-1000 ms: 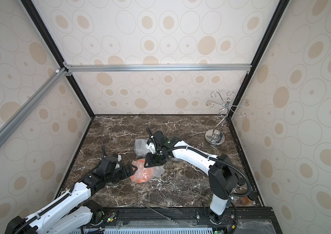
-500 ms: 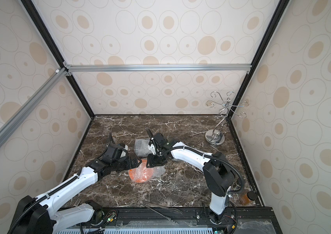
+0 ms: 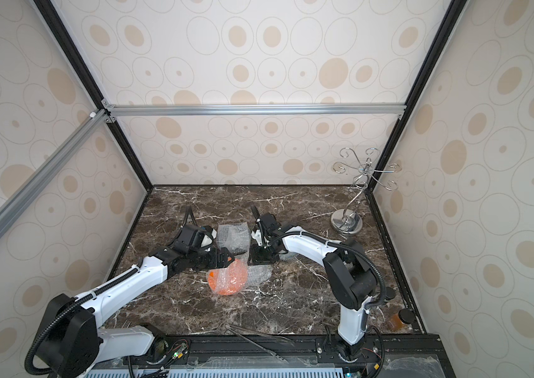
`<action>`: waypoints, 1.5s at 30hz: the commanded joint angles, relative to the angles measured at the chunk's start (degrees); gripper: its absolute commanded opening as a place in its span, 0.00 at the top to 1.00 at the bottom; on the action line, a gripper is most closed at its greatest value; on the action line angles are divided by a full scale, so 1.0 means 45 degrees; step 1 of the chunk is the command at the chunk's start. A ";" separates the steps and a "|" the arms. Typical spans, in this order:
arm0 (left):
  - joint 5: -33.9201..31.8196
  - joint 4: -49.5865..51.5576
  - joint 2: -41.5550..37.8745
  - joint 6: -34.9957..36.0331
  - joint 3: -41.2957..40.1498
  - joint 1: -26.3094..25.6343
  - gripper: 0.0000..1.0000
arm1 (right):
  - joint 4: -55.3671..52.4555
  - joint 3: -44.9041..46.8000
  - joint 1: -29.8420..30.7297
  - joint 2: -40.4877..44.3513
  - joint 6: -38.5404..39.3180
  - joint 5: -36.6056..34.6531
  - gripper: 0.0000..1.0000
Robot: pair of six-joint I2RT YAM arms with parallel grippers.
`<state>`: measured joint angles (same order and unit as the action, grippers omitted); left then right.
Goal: Unpack dinner plates from bubble wrap
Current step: Unwrap the bubble wrap at the center of the board.
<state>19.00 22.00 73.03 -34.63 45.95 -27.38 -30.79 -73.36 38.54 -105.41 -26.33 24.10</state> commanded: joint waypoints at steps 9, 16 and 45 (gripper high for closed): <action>0.0659 -0.0201 0.0186 0.1856 -0.0785 0.0102 0.09 | 0.0464 0.0343 0.0108 -0.0273 -0.0510 -0.0548 0.52; 0.1226 -0.0982 0.0184 0.1859 -0.1363 0.0087 0.10 | 0.0551 0.0634 0.0293 -0.0422 -0.1275 -0.1188 0.53; 0.3048 -0.2351 -0.0884 0.1280 -0.2252 0.0087 0.86 | -0.3429 -0.1967 0.0146 0.2651 0.0512 -0.1777 0.50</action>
<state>31.16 10.35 71.40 -30.33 35.79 -27.27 -41.10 -79.48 39.29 -93.84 -26.52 17.54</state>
